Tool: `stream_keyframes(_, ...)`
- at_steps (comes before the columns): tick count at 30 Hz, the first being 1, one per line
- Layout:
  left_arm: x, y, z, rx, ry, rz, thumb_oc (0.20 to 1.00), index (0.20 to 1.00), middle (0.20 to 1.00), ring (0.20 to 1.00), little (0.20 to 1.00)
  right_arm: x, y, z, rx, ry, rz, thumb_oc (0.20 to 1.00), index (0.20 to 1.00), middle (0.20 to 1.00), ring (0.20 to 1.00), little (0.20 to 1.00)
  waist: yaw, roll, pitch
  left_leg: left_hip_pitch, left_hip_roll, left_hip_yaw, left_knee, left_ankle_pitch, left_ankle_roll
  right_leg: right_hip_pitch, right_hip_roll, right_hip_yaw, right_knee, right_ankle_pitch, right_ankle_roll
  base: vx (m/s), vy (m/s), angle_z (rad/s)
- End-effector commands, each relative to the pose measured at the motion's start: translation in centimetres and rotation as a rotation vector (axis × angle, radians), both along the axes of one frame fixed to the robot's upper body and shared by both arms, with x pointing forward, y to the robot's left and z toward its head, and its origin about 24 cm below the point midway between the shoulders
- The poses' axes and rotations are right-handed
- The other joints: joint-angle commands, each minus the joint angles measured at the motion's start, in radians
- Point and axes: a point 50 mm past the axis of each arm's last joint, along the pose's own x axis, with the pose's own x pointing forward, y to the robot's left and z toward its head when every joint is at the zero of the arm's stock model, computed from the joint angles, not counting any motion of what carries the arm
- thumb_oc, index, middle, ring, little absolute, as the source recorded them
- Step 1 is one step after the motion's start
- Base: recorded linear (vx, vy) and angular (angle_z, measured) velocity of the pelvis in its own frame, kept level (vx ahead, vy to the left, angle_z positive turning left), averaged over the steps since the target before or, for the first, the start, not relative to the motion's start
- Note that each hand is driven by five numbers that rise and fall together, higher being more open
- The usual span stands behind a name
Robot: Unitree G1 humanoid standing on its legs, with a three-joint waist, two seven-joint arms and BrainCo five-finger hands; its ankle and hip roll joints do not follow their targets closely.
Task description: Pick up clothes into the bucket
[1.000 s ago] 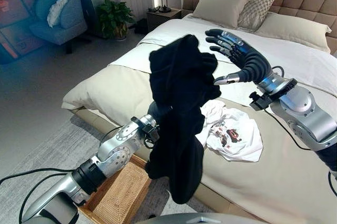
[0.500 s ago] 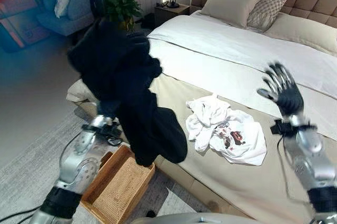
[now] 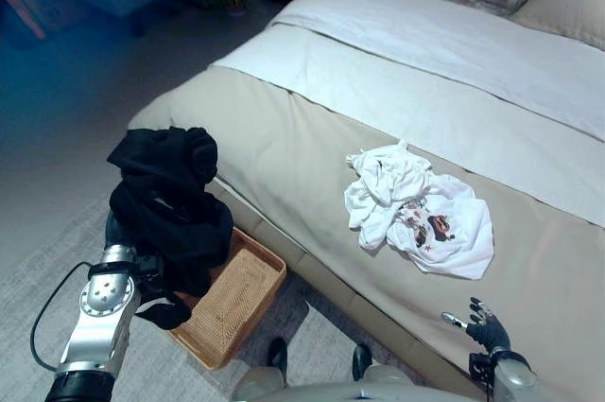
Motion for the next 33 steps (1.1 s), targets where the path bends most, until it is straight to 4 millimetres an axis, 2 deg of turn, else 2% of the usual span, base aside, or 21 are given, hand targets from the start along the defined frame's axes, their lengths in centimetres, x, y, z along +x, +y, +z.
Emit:
stream_keyframes(1, 1.3, 1.7, 3.9, 0.187, -0.164, 0.094, 0.2, 0.2, 0.2, 0.2, 0.2, 1.4, 0.4, 0.4, -0.051, -0.026, 0.075, 1.0, 1.0, 1.0, 1.0, 1.0, 0.008, -0.041, 0.027, -0.089, -0.051, 0.003, 0.161, -0.098, 0.041, -0.081, -0.029, 0.025, 0.107, 0.007, 0.018, -0.1, 0.053, -0.08)
stream_keyframes(3, 1.7, 2.0, 3.5, 0.207, -0.145, 0.117, 0.2, 0.2, 0.2, 0.2, 0.2, 1.1, 0.3, -0.1, -0.068, 0.01, 0.093, 1.0, 1.0, 1.0, 1.0, 1.0, 0.008, -0.045, 0.046, -0.118, -0.051, 0.002, 0.187, -0.102, 0.042, -0.108, -0.033, 0.031, 0.125, 0.007, 0.018, -0.09, 0.044, -0.06)
stream_keyframes(5, 2.6, 2.6, 3.1, 0.269, -0.104, 0.173, 0.2, 0.2, 0.2, 0.2, 0.2, 1.8, 0.3, 0.4, -0.095, -0.013, 0.116, 1.0, 1.0, 1.0, 1.0, 1.0, 0.006, -0.056, 0.096, -0.189, -0.049, -0.004, 0.251, -0.109, 0.046, -0.177, -0.04, 0.038, 0.189, -0.002, 0.012, -0.11, 0.057, 0.02)
stream_keyframes(6, 2.6, 2.6, 3.1, 0.27, -0.105, 0.172, 0.2, 0.2, 0.2, 0.2, 0.2, 1.9, 0.3, 0.4, -0.095, -0.014, 0.115, 1.0, 1.0, 1.0, 1.0, 1.0, 0.006, -0.056, 0.095, -0.194, -0.049, -0.004, 0.255, -0.11, 0.046, -0.182, -0.041, 0.038, 0.193, -0.004, 0.012, -0.08, 0.055, 0.03)
stream_keyframes(9, 4.3, 3.7, 3.3, 0.329, -0.081, 0.244, 0.2, 0.2, 0.2, 0.2, 0.2, 3.4, 0.6, 1.2, -0.106, -0.091, 0.129, 1.0, 1.0, 1.0, 1.0, 1.0, 0.0, -0.077, 0.157, -0.284, -0.05, -0.012, 0.341, -0.128, 0.053, -0.266, -0.051, 0.038, 0.282, -0.028, 0.007, -0.12, 0.039, 0.01)
stream_keyframes(10, 4.3, 3.7, 3.4, 0.329, -0.082, 0.244, 0.2, 0.2, 0.2, 0.2, 0.2, 3.4, 0.6, 1.2, -0.105, -0.092, 0.128, 1.0, 1.0, 1.0, 1.0, 1.0, 0.0, -0.078, 0.154, -0.288, -0.051, -0.013, 0.339, -0.124, 0.053, -0.27, -0.052, 0.037, 0.28, -0.025, 0.007, -0.07, 0.012, 0.08)
stream_keyframes(12, 5.1, 4.0, 4.2, 0.38, -0.088, 0.258, 0.2, 0.2, 0.2, 0.2, 0.2, 4.1, 0.7, 1.6, -0.107, -0.125, 0.124, 1.0, 1.0, 1.0, 1.0, 1.0, -0.001, -0.09, 0.182, -0.334, -0.052, -0.018, 0.382, -0.135, 0.053, -0.307, -0.052, 0.038, 0.311, -0.033, 0.002, -0.1, 0.012, 0.09)
stream_keyframes(15, 6.0, 5.7, 6.1, 0.466, -0.093, 0.33, 0.2, 0.2, 0.2, 0.2, 0.2, 5.1, 1.1, 2.2, -0.111, -0.186, 0.12, 1.0, 1.0, 1.0, 1.0, 1.0, -0.006, -0.12, 0.226, -0.434, -0.048, -0.036, 0.444, -0.141, 0.051, -0.391, -0.049, 0.028, 0.338, -0.027, 0.004, -0.12, -0.002, 0.11)
stream_keyframes(17, 6.4, 6.3, 7.3, 0.479, -0.113, 0.362, 0.2, 0.2, 0.2, 0.2, 0.2, 5.8, 1.4, 2.5, -0.111, -0.218, 0.117, 1.0, 1.0, 1.0, 1.0, 1.0, -0.007, -0.138, 0.237, -0.484, -0.041, -0.039, 0.458, -0.138, 0.049, -0.428, -0.047, 0.023, 0.336, -0.018, 0.008, -0.07, -0.021, 0.08)
stream_keyframes(18, 6.4, 6.3, 7.3, 0.479, -0.113, 0.362, 0.2, 0.2, 0.2, 0.2, 0.2, 5.8, 1.4, 2.5, -0.111, -0.218, 0.117, 1.0, 1.0, 1.0, 1.0, 1.0, -0.007, -0.138, 0.237, -0.484, -0.041, -0.039, 0.458, -0.138, 0.049, -0.429, -0.047, 0.023, 0.336, -0.018, 0.008, -0.04, -0.004, 0.05)
stream_keyframes(20, 7.2, 7.0, 9.0, 0.493, -0.133, 0.399, 0.2, 0.2, 0.2, 0.2, 0.2, 6.7, 1.8, 3.0, -0.109, -0.258, 0.107, 1.0, 1.0, 1.0, 1.0, 1.0, -0.012, -0.159, 0.26, -0.527, -0.036, -0.044, 0.466, -0.134, 0.046, -0.465, -0.043, 0.021, 0.329, -0.005, 0.015, -0.04, 0.02, 0.0)
stream_keyframes(25, 7.9, 7.9, 10.8, 0.509, -0.139, 0.447, 0.2, 0.2, 0.2, 0.2, 0.2, 8.5, 2.6, 4.3, -0.098, -0.349, 0.116, 1.0, 1.0, 1.0, 1.0, 1.0, -0.021, -0.188, 0.296, -0.597, -0.029, -0.046, 0.494, -0.137, 0.046, -0.523, -0.038, 0.021, 0.331, 0.011, 0.023, -0.03, 0.028, 0.02)
stream_keyframes(26, 8.1, 8.3, 11.0, 0.519, -0.113, 0.462, 0.282, 0.282, 0.282, 0.282, 0.282, 8.9, 2.7, 4.4, -0.098, -0.359, 0.119, 1.0, 1.0, 1.0, 1.0, 1.0, -0.025, -0.195, 0.304, -0.612, -0.028, -0.046, 0.501, -0.137, 0.046, -0.532, -0.037, 0.019, 0.33, 0.015, 0.025, 0.0, 0.0, 0.0)
stream_keyframes(27, 8.5, 8.1, 11.3, 0.534, -0.112, 0.46, 1.0, 1.0, 1.0, 1.0, 1.0, 9.2, 2.9, 4.6, -0.095, -0.368, 0.123, 1.0, 1.0, 1.0, 1.0, 1.0, -0.026, -0.199, 0.306, -0.624, -0.028, -0.047, 0.503, -0.137, 0.046, -0.54, -0.037, 0.017, 0.326, 0.02, 0.026, -0.02, 0.027, 0.05)
stream_keyframes(31, 8.8, 8.9, 12.0, 0.63, -0.029, 0.481, 1.0, 1.0, 1.0, 1.0, 1.0, 9.8, 3.5, 4.9, -0.089, -0.387, 0.144, 1.0, 1.0, 1.0, 1.0, 1.0, -0.035, -0.209, 0.306, -0.635, -0.024, -0.044, 0.489, -0.13, 0.045, -0.552, -0.036, 0.016, 0.294, 0.042, 0.037, 0.01, 0.034, 0.01)
stream_keyframes(33, 8.8, 9.2, 12.5, 0.738, 0.013, 0.478, 1.0, 1.0, 1.0, 1.0, 1.0, 9.9, 3.7, 5.0, -0.082, -0.395, 0.157, 1.0, 1.0, 1.0, 1.0, 1.0, -0.034, -0.209, 0.306, -0.634, -0.024, -0.043, 0.477, -0.127, 0.045, -0.55, -0.036, 0.016, 0.272, 0.051, 0.041, 0.02, 0.019, -0.03)
